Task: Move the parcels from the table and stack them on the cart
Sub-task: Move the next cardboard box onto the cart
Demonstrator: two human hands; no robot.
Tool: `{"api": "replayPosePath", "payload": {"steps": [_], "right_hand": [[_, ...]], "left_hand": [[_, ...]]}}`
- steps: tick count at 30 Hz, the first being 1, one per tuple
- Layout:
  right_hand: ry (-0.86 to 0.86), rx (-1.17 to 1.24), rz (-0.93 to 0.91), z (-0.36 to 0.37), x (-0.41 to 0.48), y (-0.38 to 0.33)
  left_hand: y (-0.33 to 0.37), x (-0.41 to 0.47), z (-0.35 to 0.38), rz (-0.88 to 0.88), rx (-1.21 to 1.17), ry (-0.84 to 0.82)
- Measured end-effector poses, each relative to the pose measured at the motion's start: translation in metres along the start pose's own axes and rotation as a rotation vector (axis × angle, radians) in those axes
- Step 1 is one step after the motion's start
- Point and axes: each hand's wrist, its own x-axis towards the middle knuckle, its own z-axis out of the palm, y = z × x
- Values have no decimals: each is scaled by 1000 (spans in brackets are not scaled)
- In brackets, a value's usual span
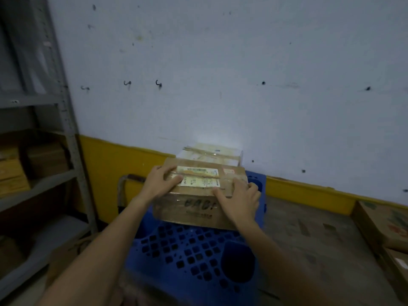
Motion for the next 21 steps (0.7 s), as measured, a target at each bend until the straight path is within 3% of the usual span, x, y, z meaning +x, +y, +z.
{"api": "replayPosePath", "payload": {"steps": [7, 14, 21], "right_hand": [[28, -72, 113, 67, 27, -20], [154, -147, 188, 104, 59, -31], [82, -135, 241, 114, 102, -30]], "left_hand": [[-63, 60, 8, 5, 44, -167], [-93, 125, 22, 79, -112, -307], [-100, 173, 40, 94, -183, -303]]}}
